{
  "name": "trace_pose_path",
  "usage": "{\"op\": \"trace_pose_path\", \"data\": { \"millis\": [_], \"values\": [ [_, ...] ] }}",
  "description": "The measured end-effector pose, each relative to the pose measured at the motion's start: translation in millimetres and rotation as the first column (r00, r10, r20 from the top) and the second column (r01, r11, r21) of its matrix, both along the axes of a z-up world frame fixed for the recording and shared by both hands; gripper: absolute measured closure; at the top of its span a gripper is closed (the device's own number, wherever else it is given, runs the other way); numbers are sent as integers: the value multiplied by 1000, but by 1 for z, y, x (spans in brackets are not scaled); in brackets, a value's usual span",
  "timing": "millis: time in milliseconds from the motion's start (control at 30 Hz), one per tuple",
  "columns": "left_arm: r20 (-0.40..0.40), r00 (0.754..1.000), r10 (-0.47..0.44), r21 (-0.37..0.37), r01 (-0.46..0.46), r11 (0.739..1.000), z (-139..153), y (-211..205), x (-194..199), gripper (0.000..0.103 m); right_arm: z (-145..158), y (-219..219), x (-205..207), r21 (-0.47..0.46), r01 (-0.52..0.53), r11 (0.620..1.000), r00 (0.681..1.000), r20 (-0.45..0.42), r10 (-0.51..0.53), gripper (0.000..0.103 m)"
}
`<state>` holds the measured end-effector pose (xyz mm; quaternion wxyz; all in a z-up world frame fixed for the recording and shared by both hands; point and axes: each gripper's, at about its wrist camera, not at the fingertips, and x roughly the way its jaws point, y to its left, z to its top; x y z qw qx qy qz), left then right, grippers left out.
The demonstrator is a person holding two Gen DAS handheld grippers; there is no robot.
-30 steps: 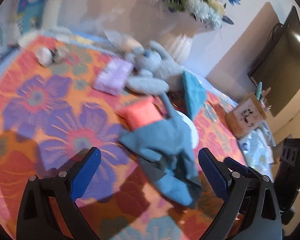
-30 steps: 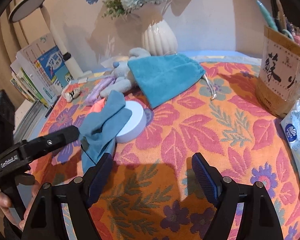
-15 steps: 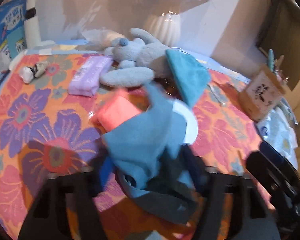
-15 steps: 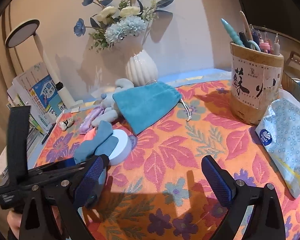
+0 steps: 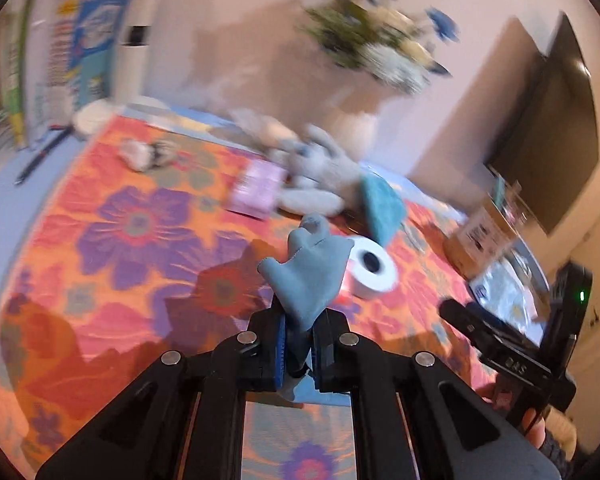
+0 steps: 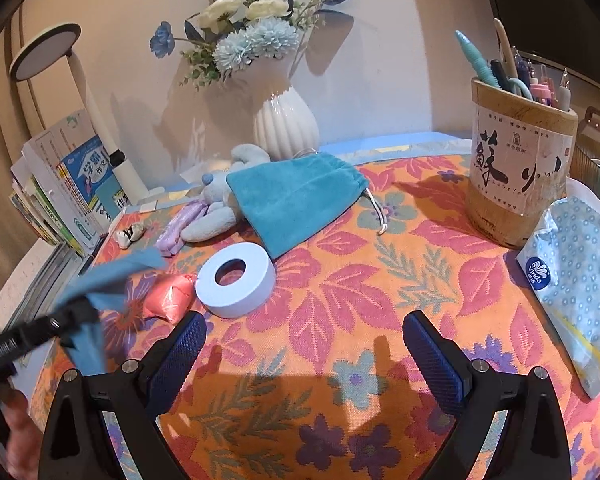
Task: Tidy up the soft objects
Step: 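Grasp the white tape roll with the right tool while the left tool grasps a blue mask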
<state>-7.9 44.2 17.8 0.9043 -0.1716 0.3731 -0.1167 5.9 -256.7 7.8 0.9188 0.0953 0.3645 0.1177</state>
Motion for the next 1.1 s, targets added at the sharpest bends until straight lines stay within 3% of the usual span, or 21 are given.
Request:
{"op": "trace_pose_path", "data": {
  "millis": [167, 233, 267, 400, 500, 600, 700, 733, 800, 933, 1000, 1033, 1100],
  "values": [
    [-51, 994, 98, 18, -97, 995, -24, 26, 10, 97, -6, 8, 8, -26, -36, 999, 997, -62, 35, 4],
    [-73, 989, 130, 65, -126, 990, -39, 27, 12, 97, -11, 13, 14, -33, -63, 997, 992, -112, 59, 4],
    [-115, 984, 139, 73, -131, 989, -44, 28, 17, 97, -11, 15, 16, -35, -67, 997, 991, -120, 63, 4],
    [-116, 983, 139, 71, -131, 989, -45, 27, 18, 95, -9, 33, 32, -35, -102, 994, 981, -167, 95, 5],
    [-115, 984, 138, 43, -134, 990, -47, 31, 18, 93, -12, 62, 53, -153, -150, 977, 971, -209, 117, 22],
    [-117, 984, 135, -27, -139, 990, -50, 39, 18, 77, -20, 84, 64, -250, -200, 947, 969, -195, 153, 24],
    [-120, 983, 142, -43, -148, 988, -50, 42, 19, 77, -28, 95, 67, -272, -218, 937, 970, -169, 176, 25],
    [-119, 983, 143, -39, -148, 988, -50, 41, 19, 77, -29, 98, 68, -286, -215, 934, 971, -168, 172, 30],
    [-116, 983, 144, -16, -147, 989, -49, 38, 20, 77, -27, 99, 68, -287, -218, 933, 972, -152, 180, 37],
    [-103, 984, 147, 76, -140, 987, -47, 28, 22, 78, -26, 96, 68, -264, -220, 939, 971, -148, 186, 40],
    [-95, 985, 147, 139, -133, 981, -46, 21, 22, 83, -24, 94, 65, -255, -215, 943, 973, -140, 184, 40],
    [-93, 985, 146, 162, -129, 978, -45, 19, 22, 93, -23, 93, 63, -255, -210, 944, 974, -134, 180, 40],
    [-77, 989, 124, 191, -107, 976, -44, 13, 20, 95, -20, 91, 58, -259, -192, 947, 979, -116, 167, 40]
  ]
}}
